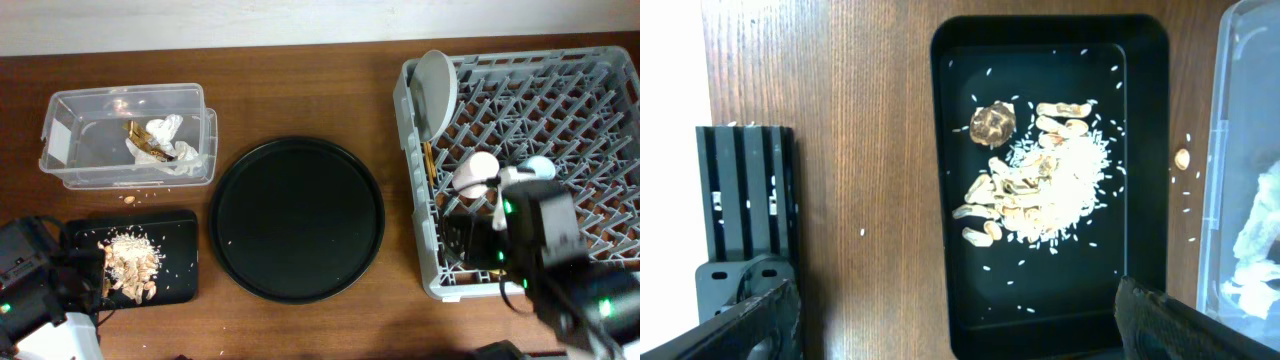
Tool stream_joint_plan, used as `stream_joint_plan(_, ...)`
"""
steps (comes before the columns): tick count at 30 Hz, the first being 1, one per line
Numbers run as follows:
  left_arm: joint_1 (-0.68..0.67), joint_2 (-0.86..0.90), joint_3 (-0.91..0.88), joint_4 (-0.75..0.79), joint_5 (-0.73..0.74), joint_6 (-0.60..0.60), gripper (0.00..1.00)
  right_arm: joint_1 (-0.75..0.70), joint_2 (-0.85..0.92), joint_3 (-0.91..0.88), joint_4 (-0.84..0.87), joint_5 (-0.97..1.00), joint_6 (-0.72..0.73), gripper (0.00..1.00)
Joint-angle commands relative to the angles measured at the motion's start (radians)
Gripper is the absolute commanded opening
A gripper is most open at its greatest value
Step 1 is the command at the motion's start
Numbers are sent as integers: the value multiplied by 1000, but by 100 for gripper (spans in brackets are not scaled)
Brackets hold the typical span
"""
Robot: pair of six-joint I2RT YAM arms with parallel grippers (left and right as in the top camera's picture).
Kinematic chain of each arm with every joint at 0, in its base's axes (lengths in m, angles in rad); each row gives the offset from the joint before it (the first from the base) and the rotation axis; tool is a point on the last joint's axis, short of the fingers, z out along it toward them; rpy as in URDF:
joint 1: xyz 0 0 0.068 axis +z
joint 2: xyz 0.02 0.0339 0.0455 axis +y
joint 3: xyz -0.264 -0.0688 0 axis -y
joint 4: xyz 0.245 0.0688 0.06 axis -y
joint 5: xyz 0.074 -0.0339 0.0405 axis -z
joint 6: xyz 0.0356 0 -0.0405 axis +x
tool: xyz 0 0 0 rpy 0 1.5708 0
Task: Sort waste into correct bins and load items into the dishwasher rack
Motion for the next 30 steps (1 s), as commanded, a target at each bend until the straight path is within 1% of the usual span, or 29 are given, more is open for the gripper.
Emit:
stream_joint_plan(1,6,-1,0,-1,-11,-10,99,-34,-221,-227,235,-8,-84,99)
stream_joint_plan(2,6,-1,0,-1,-11,-10,99,-45,-305,-312,346,-34,-129,99)
stream_joint_plan(4,6,-1,0,-1,-11,-10,99,-54,-408,-427,489,-53,-174,99)
stream_joint_plan(7,6,-1,0,-1,-11,-10,99,-69,-560,-612,687,-51,-188,99)
stream_joint_plan(12,6,-1,0,-1,-11,-10,99,-138,-780,-889,986,-79,-177,99)
stream_joint_plan(14,6,-1,0,-1,-11,-10,99,-169,-832,-967,1065,-80,-137,99)
stream_joint_plan(16,6,-1,0,-1,-11,-10,99,-202,-842,-1024,1140,-82,-93,99)
stream_joint_plan(19,6,-1,0,-1,-11,-10,99,-251,-843,-1080,1202,-85,-43,99)
stream_joint_plan(23,6,-1,0,-1,-11,-10,99,-312,-843,-1111,1220,-96,-58,99)
stream_joint_plan(27,6,-1,0,-1,-11,-10,99,-346,-843,-1111,1159,-97,-138,99)
stream_joint_plan(29,6,-1,0,-1,-11,-10,99,-346,-843,-1111,1077,-95,-201,99)
stream_joint_plan(30,6,-1,0,-1,-11,-10,99,-345,-843,-1111,1083,-96,-242,99)
